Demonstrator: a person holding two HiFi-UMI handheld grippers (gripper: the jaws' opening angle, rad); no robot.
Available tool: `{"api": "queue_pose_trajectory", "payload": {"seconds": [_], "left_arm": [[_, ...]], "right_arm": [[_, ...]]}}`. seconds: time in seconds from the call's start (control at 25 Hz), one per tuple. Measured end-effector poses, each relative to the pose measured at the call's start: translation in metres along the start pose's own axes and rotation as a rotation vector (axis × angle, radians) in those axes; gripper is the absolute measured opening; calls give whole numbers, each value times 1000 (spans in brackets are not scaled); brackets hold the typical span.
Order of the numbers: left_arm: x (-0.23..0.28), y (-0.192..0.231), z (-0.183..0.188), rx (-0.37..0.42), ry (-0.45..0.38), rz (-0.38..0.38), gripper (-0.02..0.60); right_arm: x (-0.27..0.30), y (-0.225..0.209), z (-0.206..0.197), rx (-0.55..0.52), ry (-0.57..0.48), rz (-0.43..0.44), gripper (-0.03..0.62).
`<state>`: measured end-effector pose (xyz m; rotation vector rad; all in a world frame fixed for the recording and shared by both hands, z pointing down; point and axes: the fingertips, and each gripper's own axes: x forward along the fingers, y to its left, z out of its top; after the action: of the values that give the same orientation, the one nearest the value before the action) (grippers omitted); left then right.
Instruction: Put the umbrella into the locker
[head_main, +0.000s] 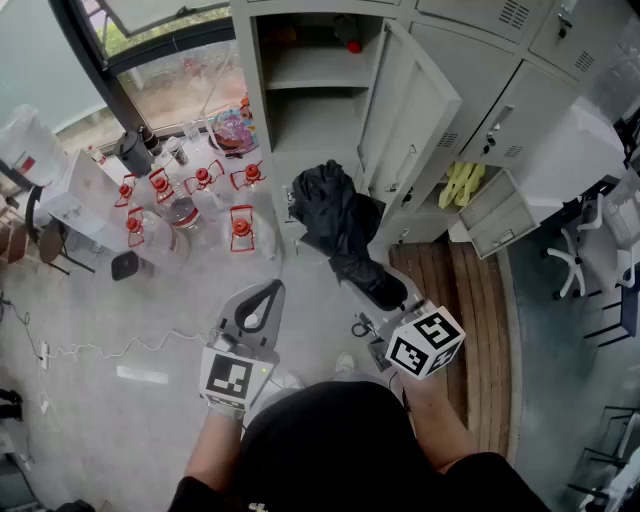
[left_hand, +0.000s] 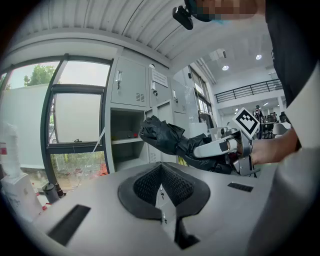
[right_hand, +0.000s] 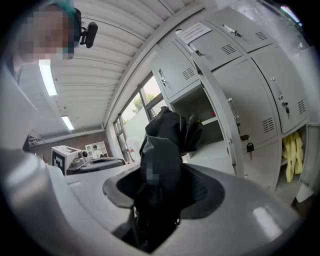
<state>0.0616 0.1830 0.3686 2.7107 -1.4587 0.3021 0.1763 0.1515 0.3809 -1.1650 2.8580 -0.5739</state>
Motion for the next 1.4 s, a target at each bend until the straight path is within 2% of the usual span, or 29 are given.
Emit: {"api": "queue_pose_trajectory", "payload": {"seconds": [0.24,0.48,0.72,0.92,1.04,1.12,1.24,1.36,1.4], "left_arm": [[7,-7,0,0,10,7,5],[15,-12,-1,43,13,8,5],[33,-25,7,4,28,61,5],[43,-34,1,72,25,85,5],[50,-37,-3,59,32,97,5],[53,-33,-5,52,36,103,5],[58,-18,-5,-4,30,116,5],[63,7,-12,53,19,86,5],[65,17,-12,37,20,84,5]], "right_arm": [[-5,-7,0,2,-9,8,207],[-9,-16,3,40,-34,22,209],[-18,-39,11,23,-34,40,207],[-23,-52,7,27,-15,84,207],[-20,-58,5,38,-6,99,207],[-15,-60,5,53,-4,107,207],[-1,-61,4,64,-6,108,207],[21,-59,4,77,-9,99,207],[30,-58,5,83,-11,95,207]]}}
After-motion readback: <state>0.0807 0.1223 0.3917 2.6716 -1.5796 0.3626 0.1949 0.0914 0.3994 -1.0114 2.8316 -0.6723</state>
